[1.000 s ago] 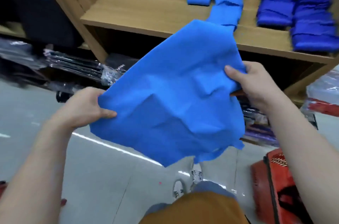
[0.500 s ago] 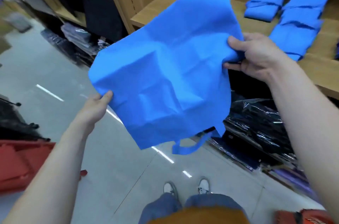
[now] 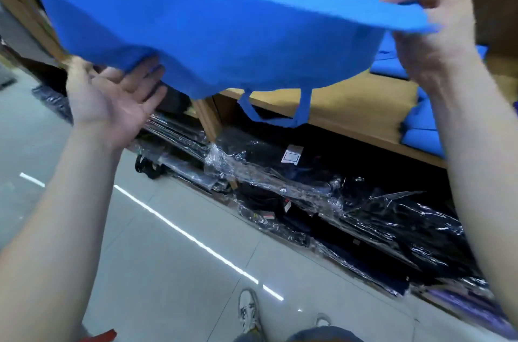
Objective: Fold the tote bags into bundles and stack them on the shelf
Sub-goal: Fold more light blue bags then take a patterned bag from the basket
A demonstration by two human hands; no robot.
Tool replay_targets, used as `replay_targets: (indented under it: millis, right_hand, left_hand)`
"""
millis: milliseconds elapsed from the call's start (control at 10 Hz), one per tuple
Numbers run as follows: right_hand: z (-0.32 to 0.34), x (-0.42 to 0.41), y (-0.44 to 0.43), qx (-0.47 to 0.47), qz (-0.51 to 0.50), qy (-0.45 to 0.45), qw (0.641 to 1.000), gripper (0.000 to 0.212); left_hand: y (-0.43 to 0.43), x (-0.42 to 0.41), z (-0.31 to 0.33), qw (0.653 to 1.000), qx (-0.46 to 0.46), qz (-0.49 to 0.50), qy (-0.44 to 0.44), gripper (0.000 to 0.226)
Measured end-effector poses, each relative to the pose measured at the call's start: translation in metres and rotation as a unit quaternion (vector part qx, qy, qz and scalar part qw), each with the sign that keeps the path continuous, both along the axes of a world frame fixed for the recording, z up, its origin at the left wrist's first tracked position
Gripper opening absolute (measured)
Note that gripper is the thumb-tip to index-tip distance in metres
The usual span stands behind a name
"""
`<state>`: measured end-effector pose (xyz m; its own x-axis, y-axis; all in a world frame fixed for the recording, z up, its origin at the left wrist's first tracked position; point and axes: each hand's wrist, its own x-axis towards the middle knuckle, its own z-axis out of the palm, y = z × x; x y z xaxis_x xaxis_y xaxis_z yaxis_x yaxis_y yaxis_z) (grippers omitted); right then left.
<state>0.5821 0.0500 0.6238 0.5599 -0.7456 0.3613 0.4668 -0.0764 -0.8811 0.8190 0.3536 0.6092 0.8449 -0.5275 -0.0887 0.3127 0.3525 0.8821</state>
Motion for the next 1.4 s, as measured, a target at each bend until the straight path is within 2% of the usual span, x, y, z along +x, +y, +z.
replay_targets:
  millis: [100, 200, 300, 400, 500, 600, 700, 800, 900, 1000, 1100, 1200, 1300, 1400]
  right_hand:
    - [0.049, -0.039, -0.182, 0.107, -0.072, 0.006, 0.992, 0.025]
    - [-0.049, -0.118, -0.129, 0.109, 0.019, 0.008, 0.994, 0.027]
    - [-0.184, -0.246, -0.024, 0.209, 0.096, -0.018, 0.973, 0.031]
    - [-0.106, -0.05, -0.001, 0.359, -0.024, 0.067, 0.93, 0.052]
    - [-0.092, 0.005, 0.029, 0.282, -0.08, 0.213, 0.932, 0.029]
    - [-0.097, 0.015, 0.013, 0.212, -0.126, 0.296, 0.923, 0.02]
    - [-0.089, 0.028, -0.002, 0.136, -0.16, 0.354, 0.911, 0.069]
    - [-0.083, 0.032, -0.025, 0.036, -0.102, 0.374, 0.921, 0.088]
    - [-0.058, 0.041, -0.035, -0.166, -0.149, 0.351, 0.909, 0.089]
    - [-0.024, 0.056, -0.043, -0.363, -0.265, 0.215, 0.867, 0.077]
    - [-0.021, 0.065, -0.061, -0.385, -0.335, 0.162, 0.844, 0.077]
    - [-0.054, 0.075, -0.069, -0.246, -0.323, 0.312, 0.859, 0.079]
    - [-0.102, 0.082, -0.073, -0.152, -0.285, 0.461, 0.826, 0.074]
    - [-0.136, 0.087, -0.071, -0.156, -0.278, 0.499, 0.806, 0.064]
  left_hand:
    - [-0.012, 0.028, 0.007, 0.997, 0.038, -0.037, -0.048, 0.048]
    - [-0.03, 0.065, 0.001, 0.989, 0.038, -0.084, -0.118, 0.033]
    - [-0.046, 0.104, -0.031, 0.964, 0.165, -0.123, -0.17, 0.044]
    - [-0.051, 0.111, -0.055, 0.915, 0.261, -0.221, -0.215, 0.061]
    - [-0.065, 0.121, -0.075, 0.868, 0.313, -0.284, -0.261, 0.077]
    - [-0.078, 0.126, -0.084, 0.849, 0.325, -0.321, -0.264, 0.072]
    - [-0.095, 0.129, -0.082, 0.918, 0.274, -0.246, -0.15, 0.018]
    - [-0.111, 0.137, -0.081, 0.957, 0.236, -0.146, -0.082, 0.02]
    - [-0.128, 0.137, -0.068, 0.949, 0.214, -0.184, -0.143, 0.043]
    - [-0.151, 0.143, -0.038, 0.945, 0.127, -0.14, -0.269, 0.063]
    - [-0.179, 0.149, -0.016, 0.917, 0.122, -0.078, -0.371, 0.07]
    - [-0.203, 0.163, -0.03, 0.862, 0.258, -0.035, -0.435, 0.073]
    - [-0.22, 0.175, -0.061, 0.75, 0.438, -0.111, -0.483, 0.08]
    - [-0.229, 0.177, -0.07, 0.716, 0.497, -0.168, -0.461, 0.076]
